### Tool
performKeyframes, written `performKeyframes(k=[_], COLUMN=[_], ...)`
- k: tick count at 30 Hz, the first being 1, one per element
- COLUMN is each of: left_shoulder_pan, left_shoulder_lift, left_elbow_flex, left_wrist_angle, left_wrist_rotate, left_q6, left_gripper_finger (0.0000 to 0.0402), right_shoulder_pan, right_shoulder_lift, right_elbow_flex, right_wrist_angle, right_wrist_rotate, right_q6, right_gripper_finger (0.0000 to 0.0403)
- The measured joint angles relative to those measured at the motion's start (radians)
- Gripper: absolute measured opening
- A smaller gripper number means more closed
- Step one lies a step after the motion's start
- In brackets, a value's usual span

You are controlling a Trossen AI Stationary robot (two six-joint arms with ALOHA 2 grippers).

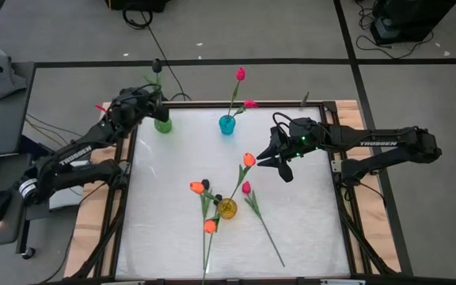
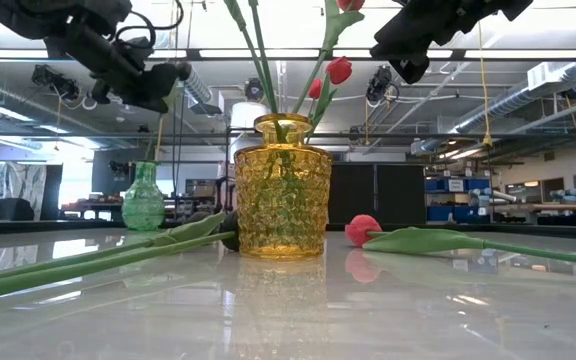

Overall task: Sort flowers into vase by color
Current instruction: Put the right black flower into the green vase

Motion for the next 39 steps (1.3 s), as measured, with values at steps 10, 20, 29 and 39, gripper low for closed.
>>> performKeyframes(k=[10, 20, 29, 39], left_shoulder_pan=[0.000, 0.000, 0.000, 0.000], left_shoulder_lift=[0.019, 0.019, 0.019, 0.018], left_elbow_flex=[0.000, 0.000, 0.000, 0.000], left_wrist_angle=[0.002, 0.002, 0.001, 0.001], left_wrist_rotate=[-0.025, -0.026, -0.025, -0.026], left_q6=[-0.018, 0.009, 0.010, 0.011], left_gripper_finger=[0.0016, 0.0016, 0.0031, 0.0064], right_shoulder_pan=[0.000, 0.000, 0.000, 0.000], right_shoulder_lift=[0.000, 0.000, 0.000, 0.000], right_elbow_flex=[0.000, 0.000, 0.000, 0.000], right_wrist_angle=[0.000, 0.000, 0.000, -0.001], right_wrist_rotate=[0.000, 0.000, 0.000, 0.000], right_q6=[-0.003, -0.003, -0.003, -0.003], right_gripper_finger=[0.0117, 0.0117, 0.0117, 0.0117])
